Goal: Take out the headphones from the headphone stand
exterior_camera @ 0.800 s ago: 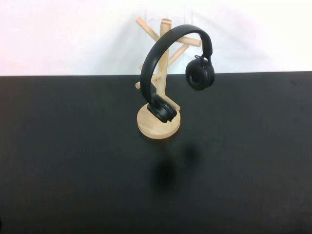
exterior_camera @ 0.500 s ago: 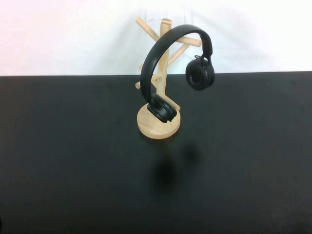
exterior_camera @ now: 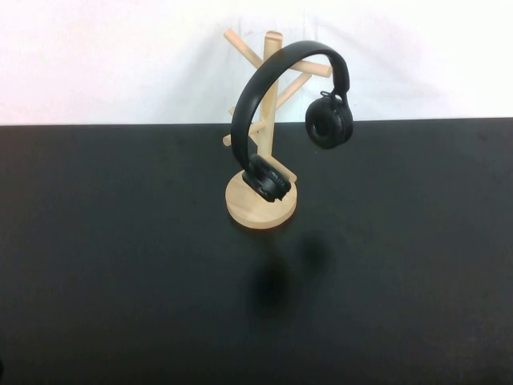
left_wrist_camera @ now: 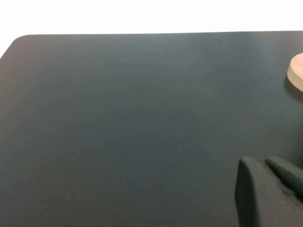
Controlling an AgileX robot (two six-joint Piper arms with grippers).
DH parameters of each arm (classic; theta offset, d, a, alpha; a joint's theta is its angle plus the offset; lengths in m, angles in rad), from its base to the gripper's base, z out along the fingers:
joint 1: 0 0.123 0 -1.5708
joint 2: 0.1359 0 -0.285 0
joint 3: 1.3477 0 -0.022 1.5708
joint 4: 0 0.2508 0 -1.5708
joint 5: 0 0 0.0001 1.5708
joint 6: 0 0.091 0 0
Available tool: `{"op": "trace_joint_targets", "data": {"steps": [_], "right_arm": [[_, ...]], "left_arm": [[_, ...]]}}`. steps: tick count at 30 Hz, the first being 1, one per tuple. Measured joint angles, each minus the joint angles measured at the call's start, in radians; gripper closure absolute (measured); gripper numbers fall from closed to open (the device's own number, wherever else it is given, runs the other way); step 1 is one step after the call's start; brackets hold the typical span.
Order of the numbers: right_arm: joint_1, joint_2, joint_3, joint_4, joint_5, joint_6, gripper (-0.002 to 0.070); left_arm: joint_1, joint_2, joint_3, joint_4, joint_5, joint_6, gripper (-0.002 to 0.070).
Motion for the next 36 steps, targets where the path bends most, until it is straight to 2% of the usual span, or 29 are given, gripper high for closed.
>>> {"op": "trace_joint_targets", "data": {"steps": [6, 11, 13, 19, 24, 29, 33, 36], "right_arm": [[0.0, 0.0, 0.0, 0.32, -0.135, 0.064, 0.0685], [0.0, 0.0, 0.0, 0.718, -0.191, 0.07, 0.0685], [0.0, 0.0, 0.0, 0.786, -0.201, 0.054, 0.0685], [0.0, 0.0, -0.002, 0.827, -0.192, 0.055, 0.0685], [0.0, 0.07, -0.093, 0.826, -0.029, -0.004, 0.0679], [0.0, 0.284, -0.289, 0.75, 0.206, -0.115, 0.0679], [0.0, 0.493, -0.44, 0.648, 0.394, -0.127, 0.0679], [0.0, 0.646, -0.522, 0.604, 0.46, -0.16, 0.0679]], "left_arm": [[0.0, 0.0, 0.0, 0.0, 0.0, 0.0, 0.0679], [0.0, 0.0, 0.0, 0.0, 0.0, 0.0, 0.0679], [0.0, 0.0, 0.0, 0.0, 0.0, 0.0, 0.0679], [0.0, 0.0, 0.0, 0.0, 0.0, 0.0, 0.0679], [0.0, 0.0, 0.0, 0.0, 0.0, 0.0, 0.0679], [0.0, 0.0, 0.0, 0.0, 0.0, 0.0, 0.0679], [0.0, 0.0, 0.0, 0.0, 0.0, 0.0, 0.0679], [0.0, 0.0, 0.0, 0.0, 0.0, 0.0, 0.0679]]}}
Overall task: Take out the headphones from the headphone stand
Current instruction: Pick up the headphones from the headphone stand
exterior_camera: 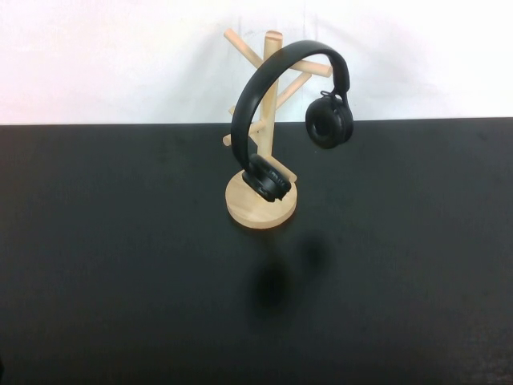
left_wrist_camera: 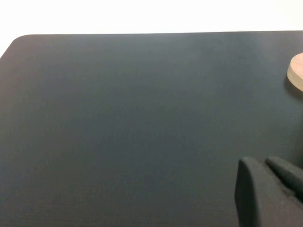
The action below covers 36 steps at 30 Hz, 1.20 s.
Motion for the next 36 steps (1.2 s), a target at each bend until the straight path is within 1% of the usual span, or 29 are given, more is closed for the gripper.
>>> {"op": "trace_joint_targets", "data": {"steps": [3, 6, 9, 11, 13, 19, 20, 22, 24, 26, 29, 30, 31, 36], "right_arm": [[0.0, 0.127, -0.058, 0.009, 0.019, -0.054, 0.0679], [0.003, 0.245, -0.123, 0.065, 0.03, -0.126, 0.0679], [0.048, 0.351, -0.203, 0.115, 0.03, -0.179, 0.0679], [0.121, 0.418, -0.267, 0.121, 0.022, -0.181, 0.0679], [0.217, 0.469, -0.319, 0.124, -0.02, -0.179, 0.0679], [0.491, 0.572, -0.438, 0.211, -0.28, -0.181, 0.0673], [0.533, 0.586, -0.455, 0.213, -0.327, -0.181, 0.0655], [0.605, 0.614, -0.483, 0.229, -0.414, -0.181, 0.0581], [0.658, 0.645, -0.511, 0.258, -0.474, -0.181, 0.0481], [0.702, 0.686, -0.543, 0.272, -0.531, -0.181, 0.0356], [0.746, 0.752, -0.578, 0.351, -0.626, -0.181, 0.0218], [0.758, 0.769, -0.588, 0.373, -0.66, -0.181, 0.0192], [0.766, 0.791, -0.6, 0.388, -0.689, -0.183, 0.0181], [0.778, 0.879, -0.67, 0.399, -0.765, -0.183, 0.0179]], "left_arm": [[0.0, 0.0, 0.0, 0.0, 0.0, 0.0, 0.0679], [0.0, 0.0, 0.0, 0.0, 0.0, 0.0, 0.0679], [0.0, 0.0, 0.0, 0.0, 0.0, 0.0, 0.0679], [0.0, 0.0, 0.0, 0.0, 0.0, 0.0, 0.0679], [0.0, 0.0, 0.0, 0.0, 0.0, 0.0, 0.0679], [0.0, 0.0, 0.0, 0.0, 0.0, 0.0, 0.0679], [0.0, 0.0, 0.0, 0.0, 0.0, 0.0, 0.0679], [0.0, 0.0, 0.0, 0.0, 0.0, 0.0, 0.0679], [0.0, 0.0, 0.0, 0.0, 0.0, 0.0, 0.0679], [0.0, 0.0, 0.0, 0.0, 0.0, 0.0, 0.0679], [0.0, 0.0, 0.0, 0.0, 0.0, 0.0, 0.0679], [0.0, 0.0, 0.0, 0.0, 0.0, 0.0, 0.0679], [0.0, 0.0, 0.0, 0.0, 0.0, 0.0, 0.0679], [0.0, 0.0, 0.0, 0.0, 0.0, 0.0, 0.0679]]}}
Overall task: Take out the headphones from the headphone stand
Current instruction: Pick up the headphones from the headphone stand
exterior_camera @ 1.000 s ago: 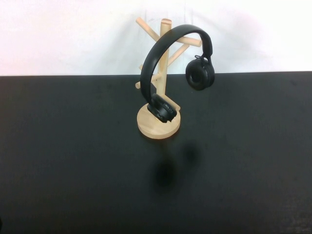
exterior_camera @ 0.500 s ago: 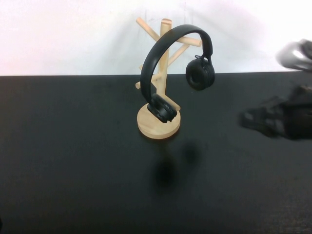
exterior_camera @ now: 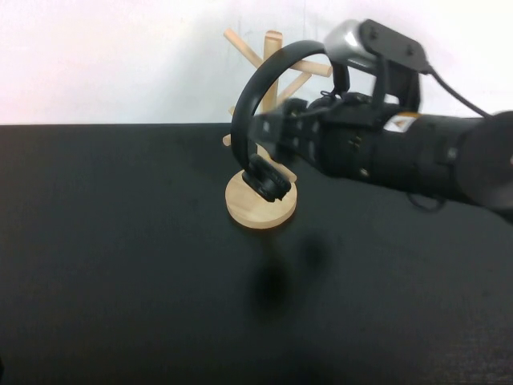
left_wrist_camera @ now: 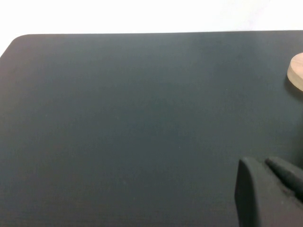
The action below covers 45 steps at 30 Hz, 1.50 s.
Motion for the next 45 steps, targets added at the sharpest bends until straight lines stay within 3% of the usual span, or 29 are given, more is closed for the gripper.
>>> {"op": "trace_joint_targets", "data": {"steps": [26, 29, 36, 39, 45], "right_arm": [[0.0, 0.291, -0.256, 0.013, -0.134, -0.008, 0.0182], [0.0, 0.306, -0.266, 0.011, -0.164, -0.01, 0.0242], [0.0, 0.306, -0.266, 0.013, -0.172, -0.01, 0.0524], [0.0, 0.302, -0.266, 0.013, -0.17, -0.015, 0.0613], [0.002, 0.275, -0.266, 0.006, -0.126, -0.027, 0.0664]], "left_arm": [[0.0, 0.0, 0.0, 0.0, 0.0, 0.0, 0.0679], [0.0, 0.0, 0.0, 0.0, 0.0, 0.0, 0.0679], [0.0, 0.0, 0.0, 0.0, 0.0, 0.0, 0.0679], [0.0, 0.0, 0.0, 0.0, 0.0, 0.0, 0.0679], [0.0, 0.0, 0.0, 0.0, 0.0, 0.0, 0.0679]]}}
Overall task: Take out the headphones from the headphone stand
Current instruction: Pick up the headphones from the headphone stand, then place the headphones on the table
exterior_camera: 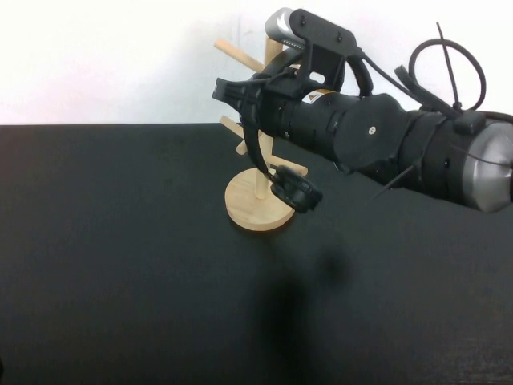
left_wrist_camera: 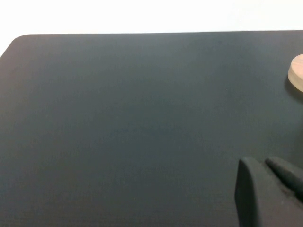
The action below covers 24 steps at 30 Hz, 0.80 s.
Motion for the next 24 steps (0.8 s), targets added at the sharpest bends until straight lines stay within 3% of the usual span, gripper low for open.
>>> {"op": "trace_joint_targets", "data": {"steps": [18, 24], "right_arm": [[0.019, -0.193, 0.002, -0.045, 0.204, -0.06, 0.0664], [0.019, -0.265, 0.003, -0.172, 0.352, 0.035, 0.0664]], "left_arm": [[0.0, 0.0, 0.0, 0.0, 0.0, 0.0, 0.0679], [0.0, 0.0, 0.0, 0.0, 0.0, 0.0, 0.0679]]}}
